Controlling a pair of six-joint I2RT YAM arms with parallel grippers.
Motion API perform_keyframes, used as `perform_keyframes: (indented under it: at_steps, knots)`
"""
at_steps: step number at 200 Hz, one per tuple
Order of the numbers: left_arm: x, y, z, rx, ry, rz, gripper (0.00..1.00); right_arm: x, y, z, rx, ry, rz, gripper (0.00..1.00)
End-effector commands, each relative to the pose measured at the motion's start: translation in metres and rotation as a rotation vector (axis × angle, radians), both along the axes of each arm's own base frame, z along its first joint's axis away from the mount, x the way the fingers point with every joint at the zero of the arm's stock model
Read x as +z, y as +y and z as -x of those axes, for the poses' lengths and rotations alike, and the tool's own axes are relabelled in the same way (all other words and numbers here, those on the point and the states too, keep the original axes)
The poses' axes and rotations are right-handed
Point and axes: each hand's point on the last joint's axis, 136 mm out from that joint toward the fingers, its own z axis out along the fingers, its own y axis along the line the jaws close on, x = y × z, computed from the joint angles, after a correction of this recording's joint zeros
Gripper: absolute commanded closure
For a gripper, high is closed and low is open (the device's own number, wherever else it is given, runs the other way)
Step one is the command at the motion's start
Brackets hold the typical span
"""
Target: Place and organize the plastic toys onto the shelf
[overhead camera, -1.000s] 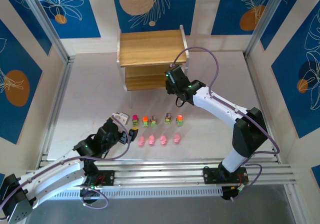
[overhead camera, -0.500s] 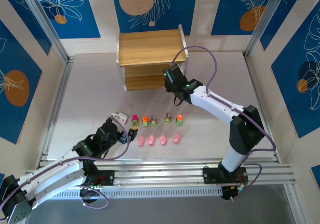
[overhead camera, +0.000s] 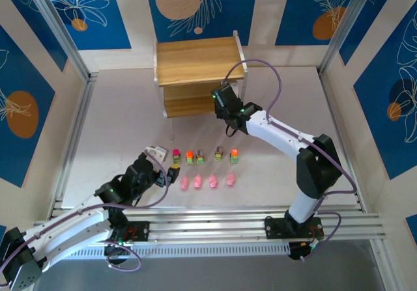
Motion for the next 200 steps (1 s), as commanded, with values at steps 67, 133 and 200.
perform_keyframes:
  at_steps: [67, 133, 200]
  knots:
    - [0.005, -0.002, 0.0, -0.006, -0.019, 0.008, 0.1, 0.03, 0.002, 0.0, -0.011, -0.047, -0.078, 0.48]
    - [0.01, 0.003, 0.001, 0.009, -0.032, 0.029, 0.01, 0.036, -0.004, 0.02, -0.018, -0.055, -0.094, 0.47]
    - [0.016, 0.003, 0.006, -0.012, -0.056, 0.058, 0.0, 0.032, -0.004, 0.054, 0.002, -0.033, -0.1, 0.47]
